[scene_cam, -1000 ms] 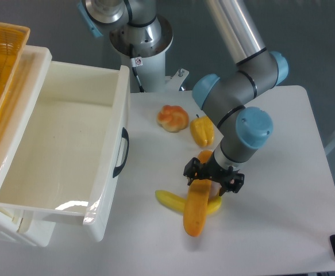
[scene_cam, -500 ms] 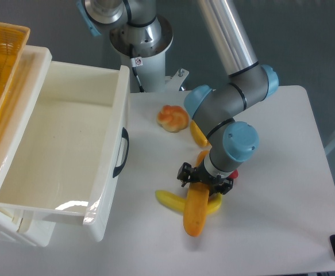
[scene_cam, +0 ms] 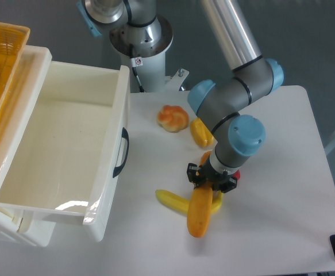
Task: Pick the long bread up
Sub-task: 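Lift the held bread loaf up off the banana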
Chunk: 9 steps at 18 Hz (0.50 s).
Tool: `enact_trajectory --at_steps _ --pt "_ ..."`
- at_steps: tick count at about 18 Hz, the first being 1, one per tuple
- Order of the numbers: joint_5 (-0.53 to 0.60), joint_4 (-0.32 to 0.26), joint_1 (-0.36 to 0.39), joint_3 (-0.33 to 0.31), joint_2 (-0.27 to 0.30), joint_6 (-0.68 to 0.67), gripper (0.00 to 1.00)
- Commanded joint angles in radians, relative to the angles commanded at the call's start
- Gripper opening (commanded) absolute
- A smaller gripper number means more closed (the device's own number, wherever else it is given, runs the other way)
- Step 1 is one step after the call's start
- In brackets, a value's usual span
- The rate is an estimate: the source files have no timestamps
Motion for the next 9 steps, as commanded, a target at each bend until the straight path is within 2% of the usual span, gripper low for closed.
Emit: enact_trajectory --at_steps 9 --pt "0.084 -0.005 0.015 0.109 0.006 0.029 0.00"
